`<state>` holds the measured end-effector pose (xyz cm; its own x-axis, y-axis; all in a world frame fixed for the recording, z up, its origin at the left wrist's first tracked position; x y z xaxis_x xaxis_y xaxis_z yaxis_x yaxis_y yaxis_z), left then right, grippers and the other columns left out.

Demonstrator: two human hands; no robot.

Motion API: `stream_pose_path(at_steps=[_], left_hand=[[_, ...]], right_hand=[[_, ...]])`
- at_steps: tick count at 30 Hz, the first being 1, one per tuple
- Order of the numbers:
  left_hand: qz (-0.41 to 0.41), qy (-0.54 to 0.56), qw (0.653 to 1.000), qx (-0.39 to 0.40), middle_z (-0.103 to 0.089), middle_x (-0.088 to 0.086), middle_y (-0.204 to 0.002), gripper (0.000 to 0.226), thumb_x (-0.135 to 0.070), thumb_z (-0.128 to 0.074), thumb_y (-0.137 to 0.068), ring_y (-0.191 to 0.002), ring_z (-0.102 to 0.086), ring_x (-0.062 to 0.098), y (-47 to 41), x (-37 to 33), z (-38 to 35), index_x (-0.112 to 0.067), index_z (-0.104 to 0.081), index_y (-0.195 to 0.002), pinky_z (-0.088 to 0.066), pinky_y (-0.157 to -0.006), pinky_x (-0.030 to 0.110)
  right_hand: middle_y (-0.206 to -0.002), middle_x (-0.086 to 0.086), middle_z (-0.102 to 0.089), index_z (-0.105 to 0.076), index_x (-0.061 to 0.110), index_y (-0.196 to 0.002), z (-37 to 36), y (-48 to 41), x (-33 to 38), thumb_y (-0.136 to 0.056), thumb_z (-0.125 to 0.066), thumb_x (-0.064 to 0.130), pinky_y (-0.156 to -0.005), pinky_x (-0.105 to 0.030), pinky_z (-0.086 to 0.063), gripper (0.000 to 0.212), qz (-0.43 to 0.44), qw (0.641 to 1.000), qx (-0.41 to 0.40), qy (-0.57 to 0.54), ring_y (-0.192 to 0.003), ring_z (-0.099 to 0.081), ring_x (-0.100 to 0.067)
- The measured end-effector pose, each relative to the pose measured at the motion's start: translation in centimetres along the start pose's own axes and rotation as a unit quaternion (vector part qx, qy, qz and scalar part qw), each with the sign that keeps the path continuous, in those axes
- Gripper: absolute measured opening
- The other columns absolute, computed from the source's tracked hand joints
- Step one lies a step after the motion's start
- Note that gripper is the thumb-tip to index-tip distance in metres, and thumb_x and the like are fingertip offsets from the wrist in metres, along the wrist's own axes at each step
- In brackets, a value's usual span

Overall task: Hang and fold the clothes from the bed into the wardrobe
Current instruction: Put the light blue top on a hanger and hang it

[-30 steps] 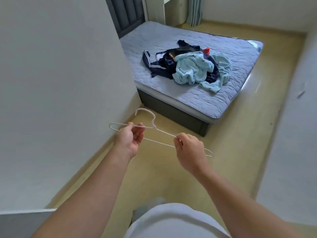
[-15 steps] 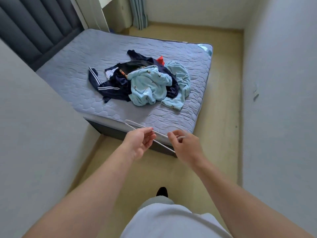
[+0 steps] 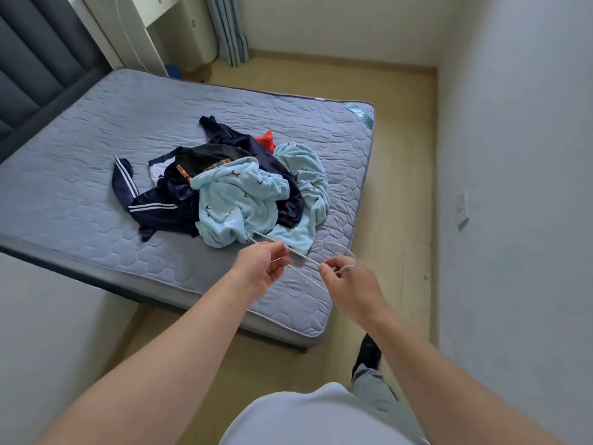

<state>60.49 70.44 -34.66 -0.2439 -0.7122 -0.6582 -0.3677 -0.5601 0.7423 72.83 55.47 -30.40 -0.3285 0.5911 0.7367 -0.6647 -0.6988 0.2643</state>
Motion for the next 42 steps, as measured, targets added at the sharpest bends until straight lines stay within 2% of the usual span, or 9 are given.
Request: stream_pose_path(at_steps=[8, 13, 17, 21, 26, 31, 35, 37, 42], left_hand=[[-0.018, 0.024, 0.998, -0.06, -0.072, 0.001, -0.092, 0.016, -0.02, -0.065, -0.098, -0.066, -0.064, 0.01, -6.8, -6.5, -9.7, -0.011, -0.067, -0.111, -0.049, -0.062, 0.022], [-0.002, 0.047, 0.992, -0.119, -0.07, 0.002, -0.087, 0.008, -0.016, -0.062, -0.099, -0.061, -0.064, 0.011, -11.3, -8.9, -9.9, -0.013, -0.066, -0.106, -0.048, -0.056, 0.022], [0.026, 0.06, 0.982, -0.176, -0.067, 0.001, -0.08, 0.006, -0.012, -0.059, -0.1, -0.057, -0.063, 0.009, -16.6, -9.8, -8.1, -0.014, -0.064, -0.101, -0.046, -0.051, 0.021], [0.051, 0.08, 0.974, -0.206, -0.066, 0.0, -0.081, 0.007, -0.012, -0.059, -0.099, -0.06, -0.064, 0.01, -24.3, -11.2, -6.5, -0.016, -0.063, -0.103, -0.045, -0.049, 0.021], [0.102, 0.076, 0.963, -0.24, -0.065, 0.002, -0.082, 0.009, -0.011, -0.057, -0.097, -0.06, -0.064, 0.01, -35.1, -13.5, -5.3, -0.017, -0.061, -0.091, -0.044, -0.047, 0.02], [0.124, 0.007, 0.953, -0.275, -0.064, 0.007, -0.089, 0.014, -0.009, -0.053, -0.097, -0.06, -0.062, 0.016, -45.4, -16.1, -3.5, -0.016, -0.058, -0.086, -0.042, -0.049, 0.026], [0.17, -0.024, 0.939, -0.297, -0.064, 0.007, -0.09, 0.019, -0.017, -0.061, -0.096, -0.075, -0.062, 0.023, -52.3, -16.5, -1.9, -0.008, -0.066, -0.112, -0.055, -0.067, 0.034], [0.181, -0.039, 0.939, -0.291, -0.064, 0.009, -0.116, 0.035, -0.025, -0.067, -0.093, -0.088, -0.06, 0.025, -55.2, -16.8, -1.5, -0.011, -0.064, -0.124, -0.057, -0.084, 0.038], [0.231, 0.078, 0.942, -0.23, -0.034, 0.0, -0.159, 0.063, -0.039, -0.069, -0.092, -0.144, -0.034, 0.027, -60.6, -15.1, -2.5, -0.029, -0.045, -0.15, -0.031, -0.118, 0.05]], right_hand=[[-0.073, 0.016, -0.054, -0.067, 0.02, -0.098, 7.6, -15.2, -1.0, -0.103, -0.053, 0.029, -0.061, -0.027, -0.03, 0.018, 0.046, 0.996, 0.06, 0.036, -0.076, -0.053, -0.013], [-0.08, 0.005, -0.065, -0.063, 0.02, -0.099, 8.1, -23.0, -0.3, -0.104, -0.048, 0.028, -0.063, -0.032, -0.038, 0.018, 0.045, 0.992, 0.113, 0.029, -0.078, -0.058, -0.017], [-0.084, 0.005, -0.069, -0.057, 0.031, -0.101, 7.1, -29.8, -0.1, -0.104, -0.044, 0.031, -0.051, -0.017, -0.038, 0.013, 0.025, 0.987, 0.156, 0.028, -0.076, -0.061, -0.007], [-0.085, 0.001, -0.07, -0.059, 0.024, -0.104, 5.1, -37.4, 0.7, -0.103, -0.04, 0.031, -0.06, -0.03, -0.048, 0.02, 0.005, 0.981, 0.188, 0.05, -0.08, -0.064, -0.018], [-0.091, -0.002, -0.071, -0.057, 0.019, -0.108, 1.5, -47.2, 1.6, -0.104, -0.04, 0.033, -0.056, -0.031, -0.045, 0.023, -0.026, 0.974, 0.218, 0.062, -0.076, -0.064, -0.024], [-0.095, -0.009, -0.072, -0.058, 0.012, -0.114, -3.0, -55.3, 2.1, -0.105, -0.04, 0.037, -0.069, -0.035, -0.053, 0.032, -0.049, 0.967, 0.245, 0.042, -0.088, -0.066, -0.029], [-0.096, -0.006, -0.071, -0.056, 0.015, -0.114, -6.0, -59.9, 0.9, -0.106, -0.039, 0.039, -0.084, -0.044, -0.055, 0.03, -0.062, 0.963, 0.26, 0.035, -0.09, -0.066, -0.024], [-0.093, -0.004, -0.071, -0.055, 0.019, -0.112, -7.1, -61.5, -0.1, -0.106, -0.039, 0.04, -0.082, -0.044, -0.055, 0.027, -0.071, 0.961, 0.264, 0.041, -0.087, -0.066, -0.022], [-0.09, 0.009, -0.071, -0.049, 0.042, -0.11, -9.0, -64.2, -3.1, -0.105, -0.04, 0.044, -0.068, -0.029, -0.051, 0.01, -0.093, 0.958, 0.269, 0.036, -0.082, -0.067, -0.007]])
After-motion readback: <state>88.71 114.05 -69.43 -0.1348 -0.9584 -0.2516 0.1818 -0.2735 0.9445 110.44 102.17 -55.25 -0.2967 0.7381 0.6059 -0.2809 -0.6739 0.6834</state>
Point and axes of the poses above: each hand's wrist, its own y-axis away from the middle knuckle, its own z-axis out of the back of the hand, x = y × z, the point moved 8 cm from there along -y, towards the middle knuckle
